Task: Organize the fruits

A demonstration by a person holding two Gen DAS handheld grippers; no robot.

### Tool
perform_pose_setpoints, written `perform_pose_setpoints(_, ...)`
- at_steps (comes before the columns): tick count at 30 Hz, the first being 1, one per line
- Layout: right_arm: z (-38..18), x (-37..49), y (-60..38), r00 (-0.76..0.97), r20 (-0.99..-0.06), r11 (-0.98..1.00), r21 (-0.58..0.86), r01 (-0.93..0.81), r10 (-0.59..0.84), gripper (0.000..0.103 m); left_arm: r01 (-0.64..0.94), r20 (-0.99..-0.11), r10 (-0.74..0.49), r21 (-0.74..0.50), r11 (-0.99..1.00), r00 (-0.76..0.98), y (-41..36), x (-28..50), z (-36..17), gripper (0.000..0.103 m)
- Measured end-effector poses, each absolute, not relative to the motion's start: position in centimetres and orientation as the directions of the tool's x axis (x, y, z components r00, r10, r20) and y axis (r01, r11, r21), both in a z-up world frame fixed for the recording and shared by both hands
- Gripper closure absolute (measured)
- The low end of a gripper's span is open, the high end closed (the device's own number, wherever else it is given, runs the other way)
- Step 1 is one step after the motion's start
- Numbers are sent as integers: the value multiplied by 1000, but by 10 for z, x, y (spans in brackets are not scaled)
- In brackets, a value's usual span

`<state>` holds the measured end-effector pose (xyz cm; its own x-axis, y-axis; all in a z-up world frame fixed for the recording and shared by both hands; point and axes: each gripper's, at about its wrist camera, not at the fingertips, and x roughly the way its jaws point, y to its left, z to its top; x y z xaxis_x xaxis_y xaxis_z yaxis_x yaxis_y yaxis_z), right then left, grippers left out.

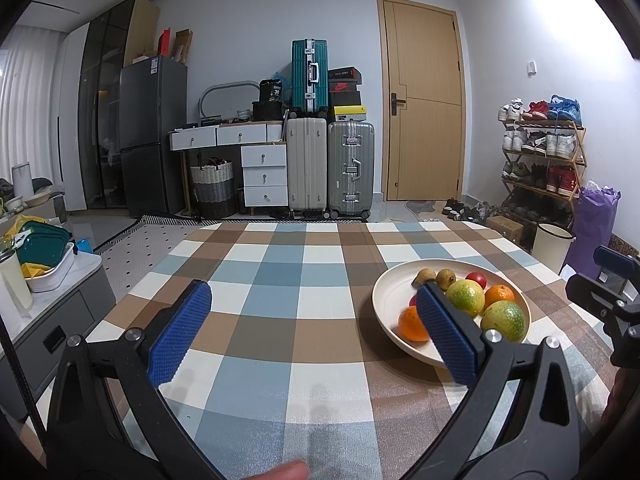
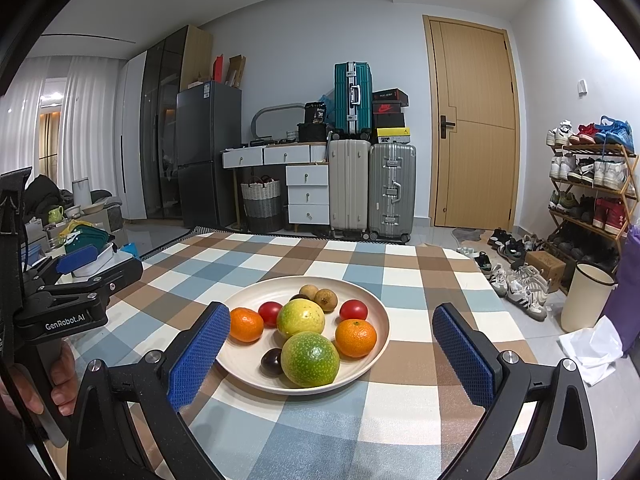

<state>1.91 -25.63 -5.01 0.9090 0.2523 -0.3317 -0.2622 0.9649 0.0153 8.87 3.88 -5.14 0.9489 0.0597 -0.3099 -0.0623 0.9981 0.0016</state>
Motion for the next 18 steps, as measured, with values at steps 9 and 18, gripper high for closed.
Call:
perform_pose_setpoints(9, -50, 19, -256, 909, -332, 965, 15, -262, 252, 0, -46, -307, 45, 2, 999, 951, 37, 88, -52, 1)
perform_pose_setpoints(18, -50, 19, -256, 909, -331, 965, 15, -262, 252, 0, -58, -305, 55, 2, 998, 951, 35, 92, -55, 1)
